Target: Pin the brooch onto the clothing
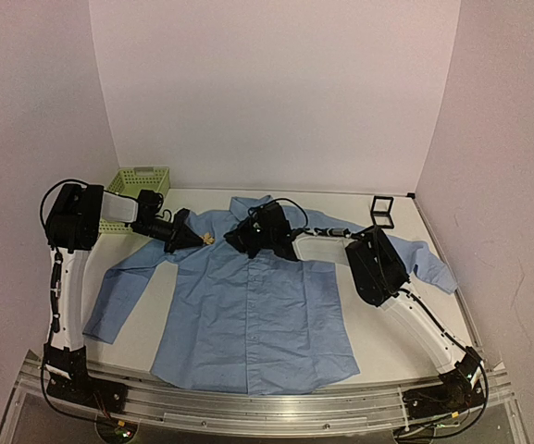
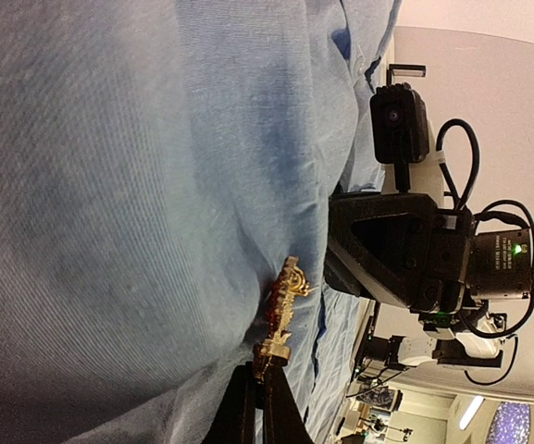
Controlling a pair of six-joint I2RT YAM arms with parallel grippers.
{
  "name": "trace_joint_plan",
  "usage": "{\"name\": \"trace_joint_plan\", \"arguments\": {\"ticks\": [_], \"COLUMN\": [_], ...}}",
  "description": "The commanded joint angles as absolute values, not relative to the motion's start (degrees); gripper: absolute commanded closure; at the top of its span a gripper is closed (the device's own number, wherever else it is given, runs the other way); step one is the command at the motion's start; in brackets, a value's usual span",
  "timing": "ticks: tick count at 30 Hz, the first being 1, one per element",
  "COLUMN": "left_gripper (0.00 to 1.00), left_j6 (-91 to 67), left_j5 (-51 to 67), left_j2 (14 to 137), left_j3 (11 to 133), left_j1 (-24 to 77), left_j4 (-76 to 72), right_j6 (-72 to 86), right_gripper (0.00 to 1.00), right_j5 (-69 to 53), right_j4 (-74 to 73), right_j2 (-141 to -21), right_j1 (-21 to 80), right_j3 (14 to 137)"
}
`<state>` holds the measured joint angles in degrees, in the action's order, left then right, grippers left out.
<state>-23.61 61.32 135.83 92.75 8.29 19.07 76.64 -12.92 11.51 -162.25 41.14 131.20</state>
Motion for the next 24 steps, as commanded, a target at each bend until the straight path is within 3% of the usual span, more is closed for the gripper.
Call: {"name": "trace_joint_plan", "arguments": {"ticks": [1,24], "left_gripper": [1.0,1.0], "left_j6": [-22.15,-38.92], "left_j5": [61.81,68.83], "left_j2": [135.41,136.99], "left_j3": [93.29,91.15], "left_j1": [8.03,9.71], "left_j4": [18.22,3.45], "right_j6": [78.29,80.42], "right_gripper": [0.89,0.93], "right_j5": [-11.87,-13.97], "right_j4": [11.17,12.37], "right_j2": [-163.3,-165.6], "right_j1": [40.52,41.16], "right_j3": [131.0,133.02]}}
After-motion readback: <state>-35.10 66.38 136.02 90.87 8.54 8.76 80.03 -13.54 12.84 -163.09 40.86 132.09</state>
